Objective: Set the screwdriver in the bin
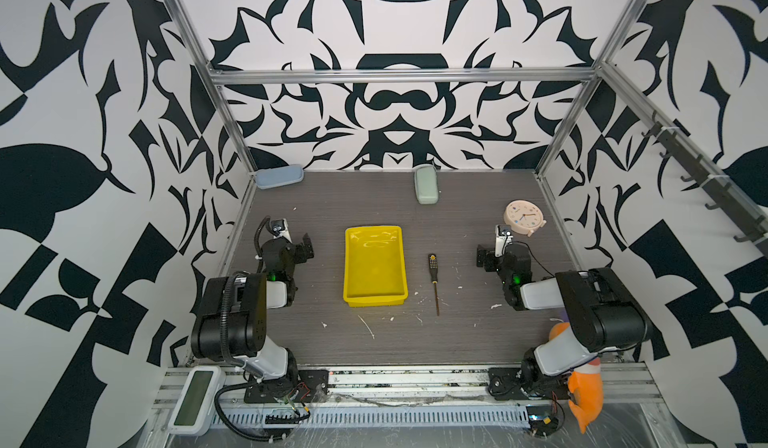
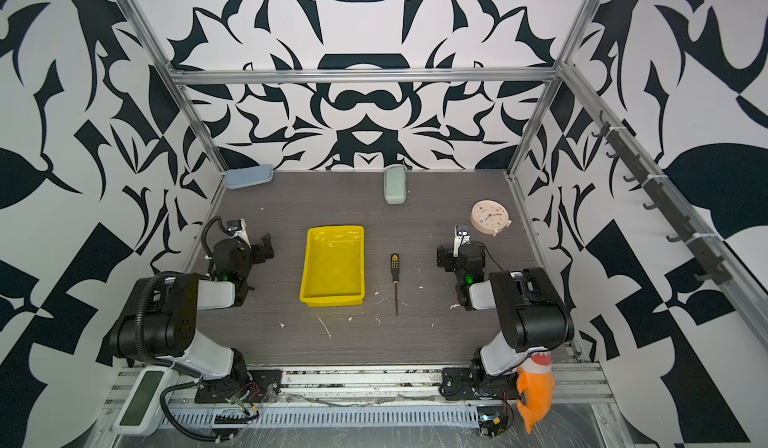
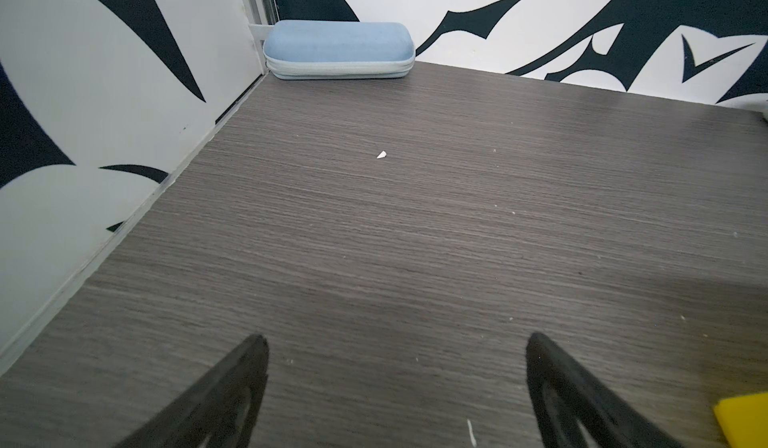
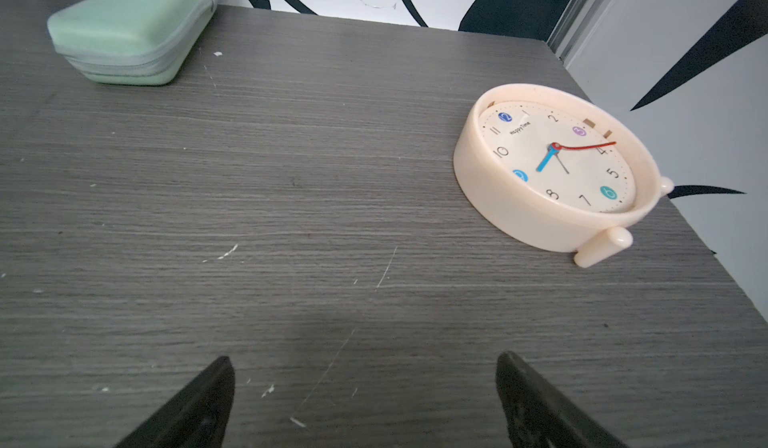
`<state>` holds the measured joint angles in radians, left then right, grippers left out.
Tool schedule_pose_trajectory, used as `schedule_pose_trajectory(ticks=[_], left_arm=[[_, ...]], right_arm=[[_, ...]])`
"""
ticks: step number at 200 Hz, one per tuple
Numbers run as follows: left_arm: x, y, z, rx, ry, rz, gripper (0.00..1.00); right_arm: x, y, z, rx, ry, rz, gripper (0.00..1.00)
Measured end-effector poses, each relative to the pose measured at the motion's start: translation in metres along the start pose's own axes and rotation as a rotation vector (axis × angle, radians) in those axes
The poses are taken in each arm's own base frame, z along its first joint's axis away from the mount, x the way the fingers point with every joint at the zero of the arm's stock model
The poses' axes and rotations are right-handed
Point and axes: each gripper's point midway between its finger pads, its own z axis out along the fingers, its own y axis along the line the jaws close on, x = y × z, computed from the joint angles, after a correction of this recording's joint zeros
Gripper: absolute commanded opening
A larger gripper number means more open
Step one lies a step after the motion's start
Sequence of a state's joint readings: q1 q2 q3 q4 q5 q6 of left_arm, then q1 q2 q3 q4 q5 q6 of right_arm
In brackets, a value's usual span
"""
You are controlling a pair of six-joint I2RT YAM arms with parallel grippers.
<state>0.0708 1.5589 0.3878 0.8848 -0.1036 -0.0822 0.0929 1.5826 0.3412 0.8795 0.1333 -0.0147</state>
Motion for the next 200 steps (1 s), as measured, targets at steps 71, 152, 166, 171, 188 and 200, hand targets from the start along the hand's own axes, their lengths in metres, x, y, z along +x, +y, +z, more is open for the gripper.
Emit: schedule_pose_trajectory(ticks=[71,152,166,171,188,200], left_arm=[[0.0,0.0,0.0,0.0,0.0,0.0,0.99],[0.0,0.0,0.0,0.0,0.0,0.0,0.99],[0.0,0.0,0.0,0.0,0.0,0.0,0.99],[0.0,0.0,0.0,0.0,0.0,0.0,0.99],[0.0,0.0,0.0,0.0,0.0,0.0,0.99],[0.0,0.0,0.0,0.0,0.0,0.0,0.99]], right_arm=[[0.009,-0.008,-0.025,0.032,-0.085,0.026,1.0],[-0.008,-0.035,-0.055,0.167,-0.21,0.098,1.0],[-0.02,-0.037,-0.066,0.165,-0.234,0.11,1.0],[-0.026,-0.037,-0.068,0.165,-0.234,0.111,1.0],[-0.059,-0.041,-0.072,0.179,-0.236,0.124,1.0],[-0.083,-0.042,-0.072,0.187,-0.247,0.124,1.0]])
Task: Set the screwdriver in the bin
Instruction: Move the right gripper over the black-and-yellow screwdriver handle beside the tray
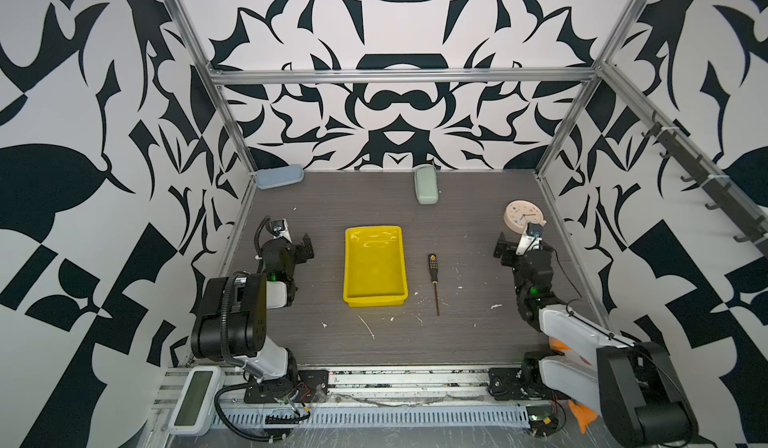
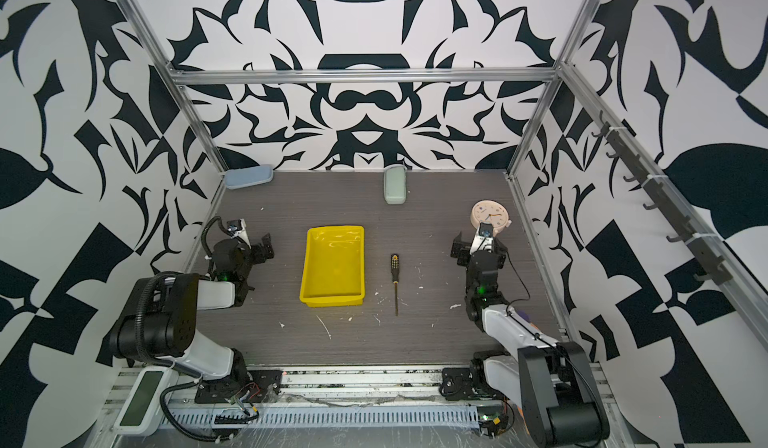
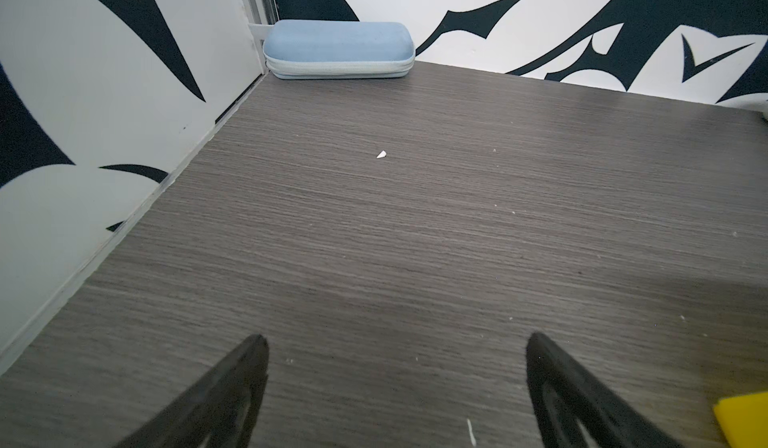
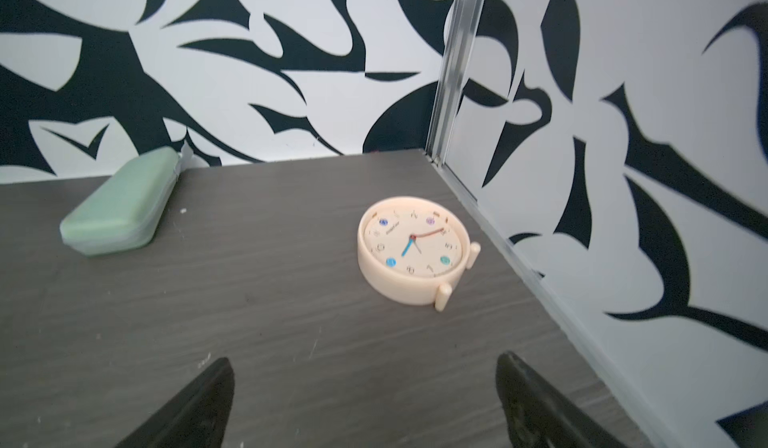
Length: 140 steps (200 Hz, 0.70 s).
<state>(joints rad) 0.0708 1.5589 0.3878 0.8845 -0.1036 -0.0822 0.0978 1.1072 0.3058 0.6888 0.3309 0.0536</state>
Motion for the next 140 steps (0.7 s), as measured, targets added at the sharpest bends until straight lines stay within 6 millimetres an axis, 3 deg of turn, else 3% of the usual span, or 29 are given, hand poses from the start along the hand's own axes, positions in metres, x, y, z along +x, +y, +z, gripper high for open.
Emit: schedule_pose_trajectory(ticks=[10,22,52,66,102,140], left_arm=[[0.0,0.0,0.0,0.0,0.0,0.0,0.99],[0.0,0.0,0.0,0.0,0.0,0.0,0.99],[0.0,0.0,0.0,0.0,0.0,0.0,0.99],[0.0,0.0,0.0,0.0,0.0,0.0,0.99],[0.0,0.0,0.0,0.0,0.0,0.0,0.99],[0.0,0.0,0.0,0.0,0.0,0.0,0.99]], right_arm=[[-0.01,0.001,0.003,0.006,0.0,-0.005,1.0],[-0.006,-0.001,0.005,0.017,0.025,-0.017,1.0],[0.05,-0.024,0.01,0.182,0.262,-0.009,1.0],[0.065,-0.041,0.013,0.324,0.373,0.006,1.0],[0.055,-0.053,0.024,0.475,0.483,0.011,1.0],[0.059,-0.058,0.009,0.506,0.557,0.02,1.0]])
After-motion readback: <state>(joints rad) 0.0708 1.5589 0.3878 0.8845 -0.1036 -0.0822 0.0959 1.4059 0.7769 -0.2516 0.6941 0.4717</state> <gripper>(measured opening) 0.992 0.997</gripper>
